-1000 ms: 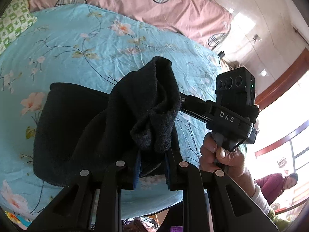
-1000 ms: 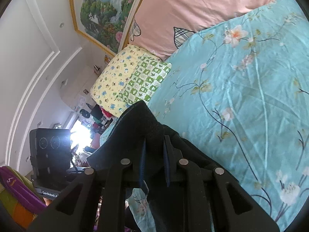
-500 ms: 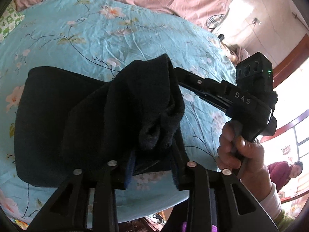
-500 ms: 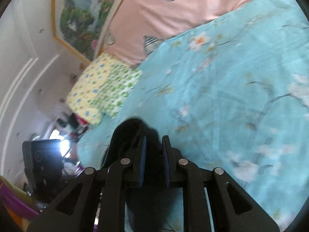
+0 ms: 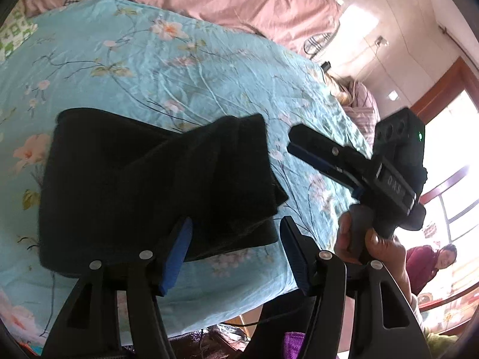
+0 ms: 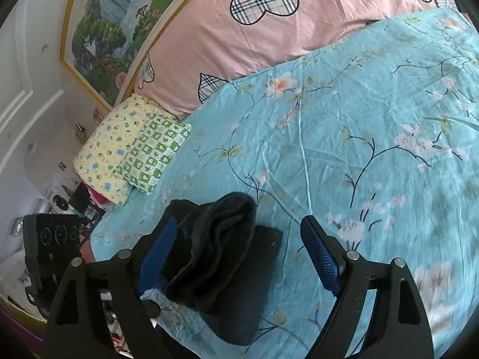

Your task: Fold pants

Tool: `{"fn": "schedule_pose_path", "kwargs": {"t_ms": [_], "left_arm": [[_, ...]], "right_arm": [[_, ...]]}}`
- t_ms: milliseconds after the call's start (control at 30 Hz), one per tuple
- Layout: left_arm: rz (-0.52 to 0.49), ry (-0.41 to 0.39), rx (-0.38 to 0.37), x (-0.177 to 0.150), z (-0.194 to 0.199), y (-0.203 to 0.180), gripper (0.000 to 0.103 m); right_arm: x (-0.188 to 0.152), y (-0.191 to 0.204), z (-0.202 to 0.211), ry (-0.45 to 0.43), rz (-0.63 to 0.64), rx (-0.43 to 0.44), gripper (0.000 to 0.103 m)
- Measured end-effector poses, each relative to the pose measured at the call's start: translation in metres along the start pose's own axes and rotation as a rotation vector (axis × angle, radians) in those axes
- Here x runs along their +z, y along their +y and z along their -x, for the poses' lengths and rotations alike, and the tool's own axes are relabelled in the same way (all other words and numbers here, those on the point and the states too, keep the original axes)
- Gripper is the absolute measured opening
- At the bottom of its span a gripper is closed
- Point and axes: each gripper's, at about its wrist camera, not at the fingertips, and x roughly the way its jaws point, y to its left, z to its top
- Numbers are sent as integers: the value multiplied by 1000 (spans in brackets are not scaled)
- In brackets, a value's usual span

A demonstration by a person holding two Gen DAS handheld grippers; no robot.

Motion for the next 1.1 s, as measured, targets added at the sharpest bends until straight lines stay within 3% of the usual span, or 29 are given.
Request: {"fn": "schedule_pose_path", "kwargs": {"t_ms": [600,700,1100], "left_arm": [[145,-135,81,10,53,71,69],[159,-145,91,11,57,80,70],[191,-126,102,20,48,105,73]], "right_arm": [[-8,49,-5,-4,-22,-138,86],[-7,49,-6,-10,-59,-180,86],[-12,36,-26,16,-182,-213,86]]}}
